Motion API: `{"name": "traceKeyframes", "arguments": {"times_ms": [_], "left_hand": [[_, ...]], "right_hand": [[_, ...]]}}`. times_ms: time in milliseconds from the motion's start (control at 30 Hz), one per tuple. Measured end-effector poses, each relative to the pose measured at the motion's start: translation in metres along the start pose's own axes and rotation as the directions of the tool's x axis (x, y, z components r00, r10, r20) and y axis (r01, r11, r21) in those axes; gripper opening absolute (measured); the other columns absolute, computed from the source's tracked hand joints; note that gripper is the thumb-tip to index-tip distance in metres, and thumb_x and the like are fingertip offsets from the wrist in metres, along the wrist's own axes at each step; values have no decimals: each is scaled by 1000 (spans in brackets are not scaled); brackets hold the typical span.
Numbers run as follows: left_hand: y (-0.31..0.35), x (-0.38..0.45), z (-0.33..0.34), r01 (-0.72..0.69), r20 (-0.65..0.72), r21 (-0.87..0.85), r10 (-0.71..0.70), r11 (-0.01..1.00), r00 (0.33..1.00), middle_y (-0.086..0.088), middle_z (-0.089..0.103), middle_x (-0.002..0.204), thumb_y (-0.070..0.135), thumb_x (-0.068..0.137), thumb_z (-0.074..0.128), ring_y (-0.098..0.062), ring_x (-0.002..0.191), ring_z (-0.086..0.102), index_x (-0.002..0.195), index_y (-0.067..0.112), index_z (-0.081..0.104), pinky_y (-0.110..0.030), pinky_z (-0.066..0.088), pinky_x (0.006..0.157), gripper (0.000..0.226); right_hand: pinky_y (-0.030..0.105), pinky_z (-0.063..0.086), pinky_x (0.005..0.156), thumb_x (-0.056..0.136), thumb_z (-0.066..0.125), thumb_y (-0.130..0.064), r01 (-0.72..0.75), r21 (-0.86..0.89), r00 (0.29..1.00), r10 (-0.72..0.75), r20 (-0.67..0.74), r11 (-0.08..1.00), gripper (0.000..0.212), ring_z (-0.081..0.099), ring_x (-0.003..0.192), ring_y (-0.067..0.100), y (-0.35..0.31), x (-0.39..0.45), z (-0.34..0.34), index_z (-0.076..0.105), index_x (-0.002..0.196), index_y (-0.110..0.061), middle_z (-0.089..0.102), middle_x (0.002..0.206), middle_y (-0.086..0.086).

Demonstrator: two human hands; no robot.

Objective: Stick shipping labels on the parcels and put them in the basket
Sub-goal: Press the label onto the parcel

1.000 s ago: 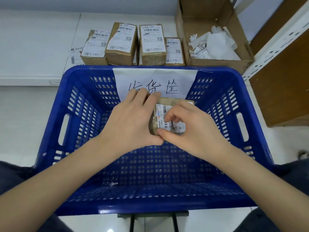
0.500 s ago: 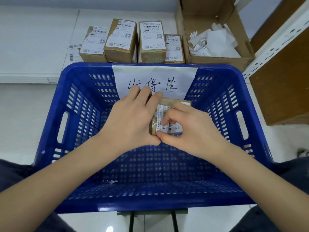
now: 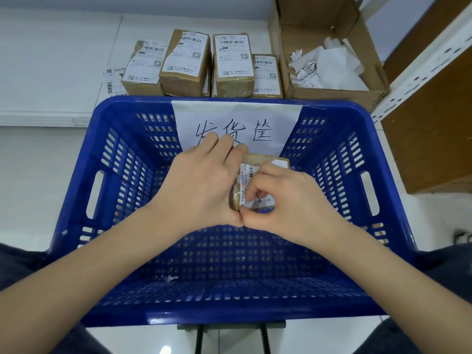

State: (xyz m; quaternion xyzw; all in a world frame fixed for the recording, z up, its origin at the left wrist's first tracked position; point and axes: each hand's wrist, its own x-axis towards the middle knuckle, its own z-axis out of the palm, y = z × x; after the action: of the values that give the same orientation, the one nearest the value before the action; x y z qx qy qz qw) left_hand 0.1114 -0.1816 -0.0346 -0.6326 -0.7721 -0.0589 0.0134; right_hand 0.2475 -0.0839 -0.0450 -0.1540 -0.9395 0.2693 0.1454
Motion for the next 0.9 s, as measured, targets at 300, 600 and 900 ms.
{"name": "traceKeyframes", "arguments": {"times_ms": [300,600,900], "left_hand": [[-2,0,2,19,7,-10,-19,1000,1000,-7,59,89,62,39,57,-26,79,55,111,2,62,-30,46,50,93],[0,1,0,31,46,-14,-30,999,998,-6,59,86,62,38,58,-26,77,56,109,3,65,-26,41,49,93],[1,-2,-11,11,85,29,-14,1000,996,-7,58,82,65,43,48,-25,72,57,104,1,65,-22,29,47,90]], "right_hand": [[35,51,64,70,61,-48,-64,88,992,54,115,994,25,56,71,7,2,4,-8,63,72,-23,58,75,-12],[36,49,75,79,74,-31,-97,133,959,57,278,986,15,53,77,5,9,6,-14,66,82,-19,59,82,-11],[32,50,62,70,64,-39,-19,71,984,6,176,997,20,55,66,6,-1,5,-13,64,70,-19,60,69,-13]]}}
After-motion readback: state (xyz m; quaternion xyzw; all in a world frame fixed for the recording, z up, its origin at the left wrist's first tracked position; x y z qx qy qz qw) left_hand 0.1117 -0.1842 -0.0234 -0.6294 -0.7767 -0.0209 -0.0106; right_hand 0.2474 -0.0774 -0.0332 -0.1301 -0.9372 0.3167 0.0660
